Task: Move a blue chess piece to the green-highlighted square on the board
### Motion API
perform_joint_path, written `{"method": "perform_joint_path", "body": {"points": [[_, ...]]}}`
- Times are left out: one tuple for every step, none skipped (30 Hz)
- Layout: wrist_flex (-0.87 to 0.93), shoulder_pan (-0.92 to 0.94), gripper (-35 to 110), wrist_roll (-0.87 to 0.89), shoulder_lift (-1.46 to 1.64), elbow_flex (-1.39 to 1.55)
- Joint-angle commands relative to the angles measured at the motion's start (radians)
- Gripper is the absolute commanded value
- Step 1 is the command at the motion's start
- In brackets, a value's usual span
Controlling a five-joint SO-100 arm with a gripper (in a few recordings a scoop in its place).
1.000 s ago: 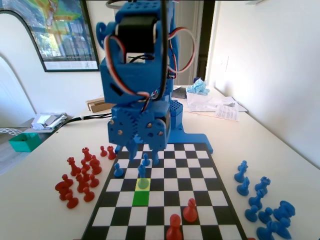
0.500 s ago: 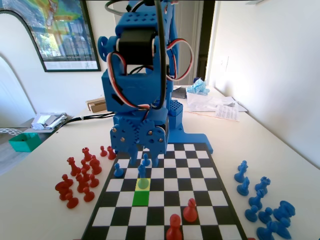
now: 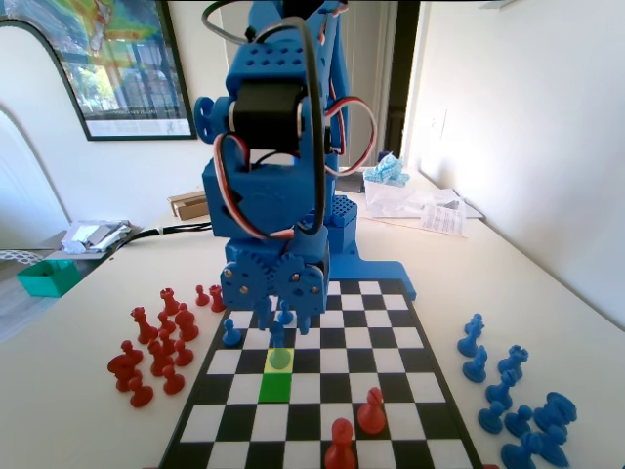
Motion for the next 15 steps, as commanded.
{"method": "perform_joint_path", "body": {"points": [[0.011, 0.017, 16, -0.018, 0.023, -0.037], [0.011, 0.018, 16, -0.020, 0.021, -0.037], [0.009, 0.020, 16, -0.020, 0.017, -0.040], [0.008, 0.021, 16, -0.020, 0.012, -0.043], [0.006, 0.023, 16, -0.021, 0.008, -0.046], [0.005, 0.025, 16, -0.021, 0.005, -0.048], [0.003, 0.026, 16, -0.023, 0.000, -0.052], [0.002, 0.028, 16, -0.023, -0.005, -0.057], [0.000, 0.029, 16, -0.023, -0.011, -0.063], [0.000, 0.031, 16, -0.025, -0.014, -0.067], [0.000, 0.032, 16, -0.025, -0.020, -0.074], [-0.002, 0.032, 16, -0.025, -0.023, -0.078], [-0.002, 0.034, 16, -0.025, -0.026, -0.083], [-0.002, 0.034, 16, -0.025, -0.029, -0.086], [-0.002, 0.034, 16, -0.025, -0.032, -0.091]]}}
